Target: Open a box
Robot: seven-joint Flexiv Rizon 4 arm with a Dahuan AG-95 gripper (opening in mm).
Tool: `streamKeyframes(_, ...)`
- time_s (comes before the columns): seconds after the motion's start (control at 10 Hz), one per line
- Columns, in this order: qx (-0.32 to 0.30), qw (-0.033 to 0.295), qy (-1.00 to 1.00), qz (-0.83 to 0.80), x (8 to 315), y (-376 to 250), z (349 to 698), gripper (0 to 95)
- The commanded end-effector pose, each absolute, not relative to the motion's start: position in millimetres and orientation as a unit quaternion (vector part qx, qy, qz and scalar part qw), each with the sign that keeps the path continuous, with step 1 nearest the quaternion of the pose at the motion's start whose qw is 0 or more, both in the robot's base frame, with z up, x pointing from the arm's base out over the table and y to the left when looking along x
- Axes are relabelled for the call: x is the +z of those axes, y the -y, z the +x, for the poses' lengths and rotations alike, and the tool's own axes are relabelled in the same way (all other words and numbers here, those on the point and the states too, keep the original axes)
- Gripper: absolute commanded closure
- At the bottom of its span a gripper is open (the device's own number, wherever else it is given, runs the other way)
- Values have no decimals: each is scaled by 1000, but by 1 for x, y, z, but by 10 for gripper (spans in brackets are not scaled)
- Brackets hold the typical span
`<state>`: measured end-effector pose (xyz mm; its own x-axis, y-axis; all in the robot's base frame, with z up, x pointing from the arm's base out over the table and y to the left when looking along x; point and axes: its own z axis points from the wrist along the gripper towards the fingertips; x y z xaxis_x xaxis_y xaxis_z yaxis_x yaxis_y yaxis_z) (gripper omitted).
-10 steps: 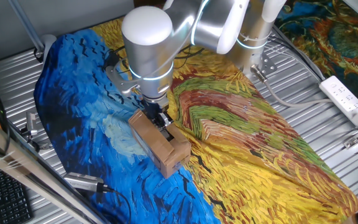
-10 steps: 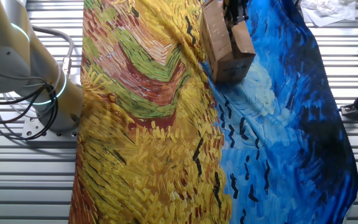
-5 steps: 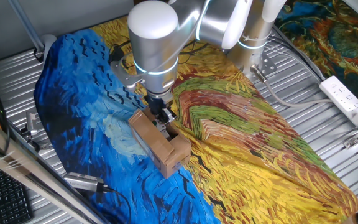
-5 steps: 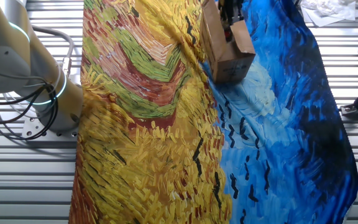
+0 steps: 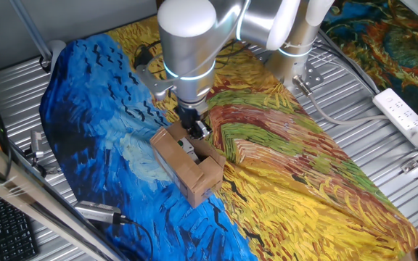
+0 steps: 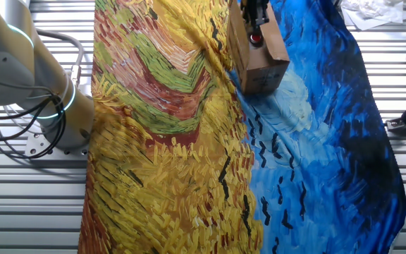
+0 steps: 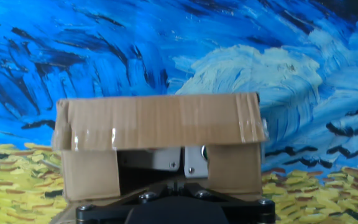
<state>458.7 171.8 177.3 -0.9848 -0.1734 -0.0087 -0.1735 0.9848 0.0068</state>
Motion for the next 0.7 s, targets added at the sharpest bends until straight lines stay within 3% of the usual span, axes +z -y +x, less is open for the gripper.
streamKeyframes(0.1, 4, 5, -996, -86, 178, -171, 454, 950)
streamKeyframes(0.7, 4, 11, -997, -78, 173, -167, 425, 950)
